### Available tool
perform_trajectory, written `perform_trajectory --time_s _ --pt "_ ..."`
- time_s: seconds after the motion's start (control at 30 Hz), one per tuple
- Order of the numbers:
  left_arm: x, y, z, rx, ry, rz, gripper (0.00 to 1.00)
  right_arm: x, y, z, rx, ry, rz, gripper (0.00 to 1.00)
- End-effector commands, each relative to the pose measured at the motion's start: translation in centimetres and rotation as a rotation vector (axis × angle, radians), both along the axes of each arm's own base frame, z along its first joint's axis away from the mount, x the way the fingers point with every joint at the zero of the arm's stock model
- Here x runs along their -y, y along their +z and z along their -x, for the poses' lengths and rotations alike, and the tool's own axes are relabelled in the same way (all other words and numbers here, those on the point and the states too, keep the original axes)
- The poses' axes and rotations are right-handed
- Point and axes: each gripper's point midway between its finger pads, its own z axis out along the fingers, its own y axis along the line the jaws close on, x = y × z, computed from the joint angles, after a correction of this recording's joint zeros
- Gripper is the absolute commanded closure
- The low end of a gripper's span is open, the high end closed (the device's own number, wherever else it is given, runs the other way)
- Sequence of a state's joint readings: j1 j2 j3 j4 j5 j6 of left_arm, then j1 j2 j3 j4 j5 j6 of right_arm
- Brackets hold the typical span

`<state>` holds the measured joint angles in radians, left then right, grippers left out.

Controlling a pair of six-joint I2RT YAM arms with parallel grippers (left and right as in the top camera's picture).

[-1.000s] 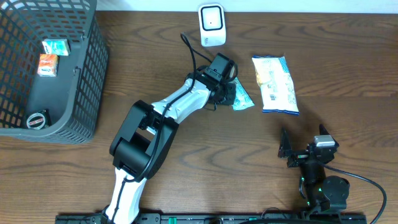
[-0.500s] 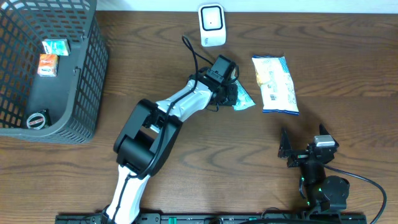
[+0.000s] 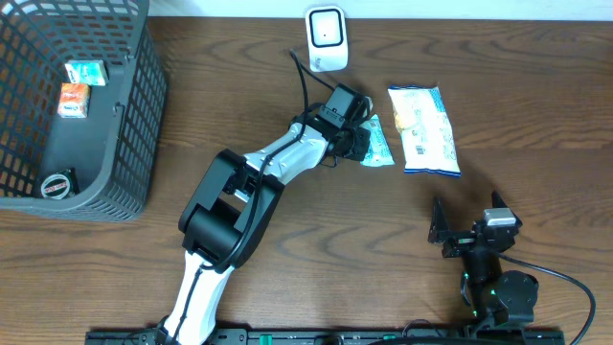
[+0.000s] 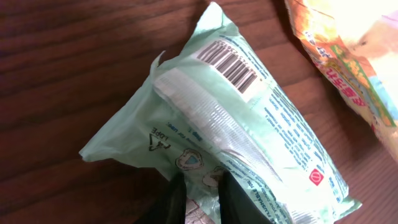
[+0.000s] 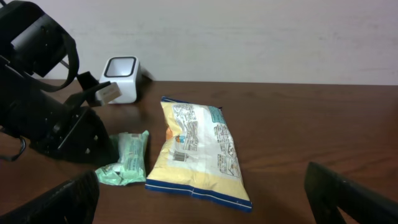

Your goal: Scan the item barcode

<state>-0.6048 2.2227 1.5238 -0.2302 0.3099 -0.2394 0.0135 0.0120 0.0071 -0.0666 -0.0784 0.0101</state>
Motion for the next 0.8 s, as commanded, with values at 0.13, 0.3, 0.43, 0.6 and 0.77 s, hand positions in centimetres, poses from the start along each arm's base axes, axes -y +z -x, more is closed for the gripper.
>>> perform_trajectory --time_s 0.13,0.3,0.43,0.6,0.77 --pt "-0.1 -0.6 -0.7 0.030 -0.063 -0.011 0.80 -0.2 0.0 0.0 0.001 0.010 0.011 0.01" --pt "0.0 1.5 -1.1 0.067 -0.089 0.021 0.80 -0.2 0.0 0.0 0.001 0.010 0.011 0.01" --pt "0.0 4.4 -1.4 0.123 -0.132 0.051 0.73 -0.2 0.0 0.0 0.001 0.010 0.011 0.01" --pt "-1.9 9.9 -2.5 0.194 -0.090 0.083 0.63 -0.2 0.0 0.0 0.001 0.010 0.011 0.01" --pt "-5.5 17.8 -3.0 0.297 -0.024 0.125 0.48 -0.2 0.0 0.0 0.001 0.010 0.011 0.01"
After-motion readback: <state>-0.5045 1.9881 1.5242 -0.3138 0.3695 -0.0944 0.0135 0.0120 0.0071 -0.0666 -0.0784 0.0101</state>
